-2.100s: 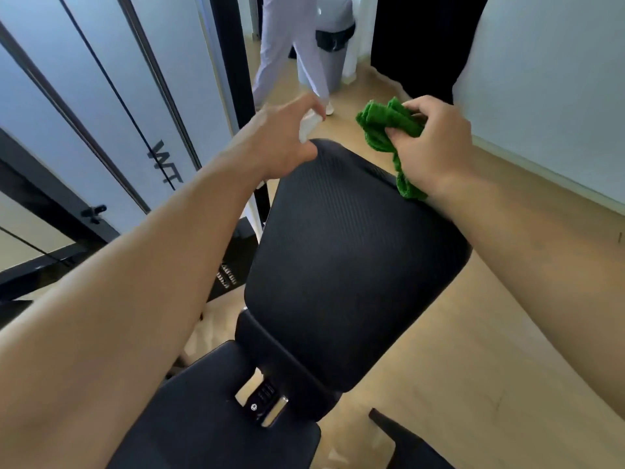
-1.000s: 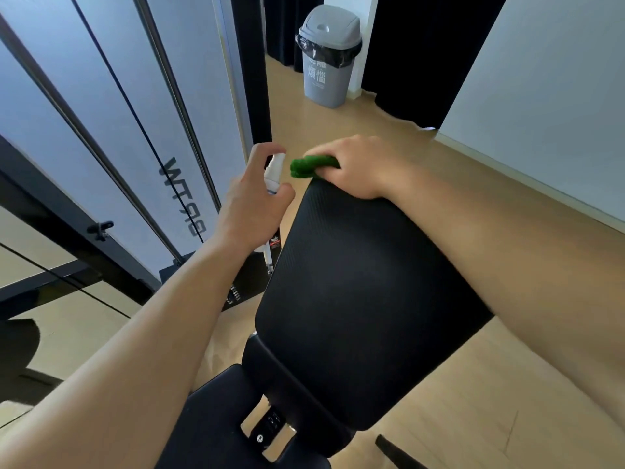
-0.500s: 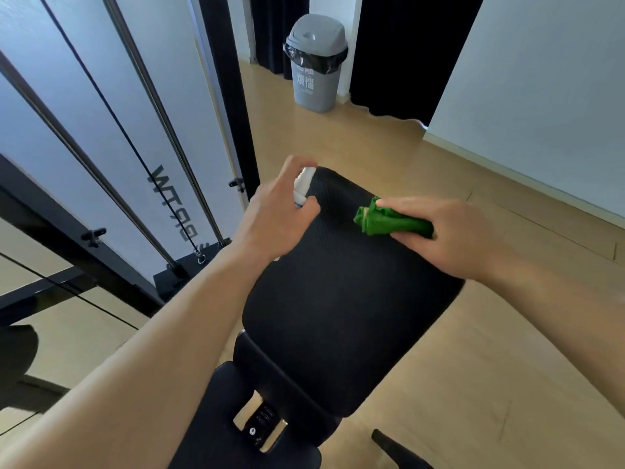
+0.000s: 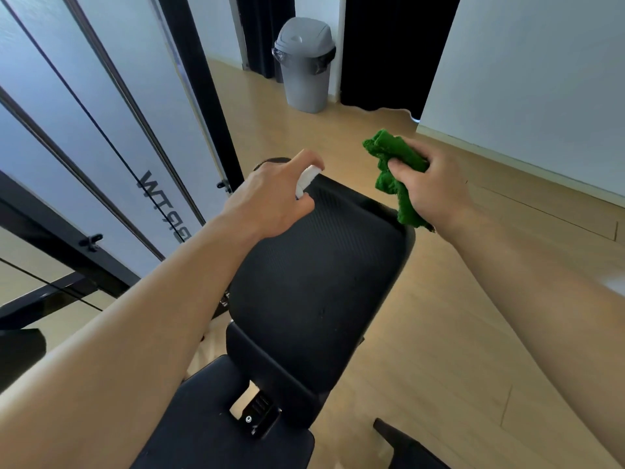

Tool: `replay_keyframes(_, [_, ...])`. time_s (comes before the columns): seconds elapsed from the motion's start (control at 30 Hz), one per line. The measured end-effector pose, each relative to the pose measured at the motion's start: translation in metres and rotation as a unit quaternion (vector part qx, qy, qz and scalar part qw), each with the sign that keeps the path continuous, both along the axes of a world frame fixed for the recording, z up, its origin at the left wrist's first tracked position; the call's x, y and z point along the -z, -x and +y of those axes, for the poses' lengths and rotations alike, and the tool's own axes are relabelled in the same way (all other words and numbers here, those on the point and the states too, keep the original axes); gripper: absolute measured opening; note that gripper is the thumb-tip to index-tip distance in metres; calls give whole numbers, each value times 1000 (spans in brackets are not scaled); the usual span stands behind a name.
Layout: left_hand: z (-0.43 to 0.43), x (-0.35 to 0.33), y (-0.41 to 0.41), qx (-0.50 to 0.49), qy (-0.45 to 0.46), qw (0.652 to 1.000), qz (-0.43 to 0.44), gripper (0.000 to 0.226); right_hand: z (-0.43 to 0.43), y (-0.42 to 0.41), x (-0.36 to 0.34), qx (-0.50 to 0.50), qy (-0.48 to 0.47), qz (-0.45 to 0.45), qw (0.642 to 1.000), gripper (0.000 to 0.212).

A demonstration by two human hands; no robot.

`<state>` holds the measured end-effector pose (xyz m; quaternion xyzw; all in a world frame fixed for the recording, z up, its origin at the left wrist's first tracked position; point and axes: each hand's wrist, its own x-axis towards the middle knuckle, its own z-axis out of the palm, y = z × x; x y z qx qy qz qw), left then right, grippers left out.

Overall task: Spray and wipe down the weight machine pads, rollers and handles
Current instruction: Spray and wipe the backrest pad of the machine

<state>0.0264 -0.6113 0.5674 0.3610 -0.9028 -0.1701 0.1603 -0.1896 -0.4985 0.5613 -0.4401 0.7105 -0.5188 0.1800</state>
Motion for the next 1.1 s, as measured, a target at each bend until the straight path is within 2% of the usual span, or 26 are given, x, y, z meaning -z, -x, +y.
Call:
replay_keyframes(0.1, [9, 0, 5, 10, 11, 1000, -21, 42, 6, 6, -3, 17, 14, -23, 1000, 26])
replay_keyframes(0.17, [10, 1, 6, -6, 14, 1000, -18, 41, 7, 6, -2, 14, 15, -7, 1000, 26])
replay_keyframes(0.27, [9, 3, 0, -29, 9, 999, 15, 42, 2, -4, 1, -23, -9, 56, 998, 31])
replay_keyframes(0.33, [8, 5, -7, -36, 5, 998, 41, 46, -10, -16, 6, -75, -61, 147, 984, 38])
replay_keyframes(0.4, [7, 5, -15, -51, -1, 996, 67, 48, -31, -34, 10, -139, -113, 286, 941, 41])
replay_keyframes(0.5, [5, 8, -27, -94, -8, 989, 116, 49, -71, -71, 7, -205, -146, 462, 850, 45])
replay_keyframes(0.57, [5, 10, -33, -112, -6, 984, 136, 50, -88, -84, 5, -225, -162, 544, 792, 47])
replay_keyframes(0.6, [6, 11, -34, -112, -6, 984, 137, 49, -91, -83, 6, -231, -170, 555, 781, 48])
replay_keyframes(0.7, [14, 15, -30, -115, -18, 984, 135, 48, -63, -62, 13, -223, -157, 542, 795, 50])
replay_keyframes(0.93, [40, 27, -1, -102, -53, 981, 155, 48, 78, -8, 32, -166, -110, 495, 846, 58])
replay_keyframes(1.0, [45, 30, 1, -98, -54, 981, 156, 48, 77, -11, 34, -161, -111, 489, 850, 58])
replay_keyframes(1.1, [47, 30, -5, -104, -44, 981, 155, 49, 26, -29, 24, -174, -134, 480, 849, 57])
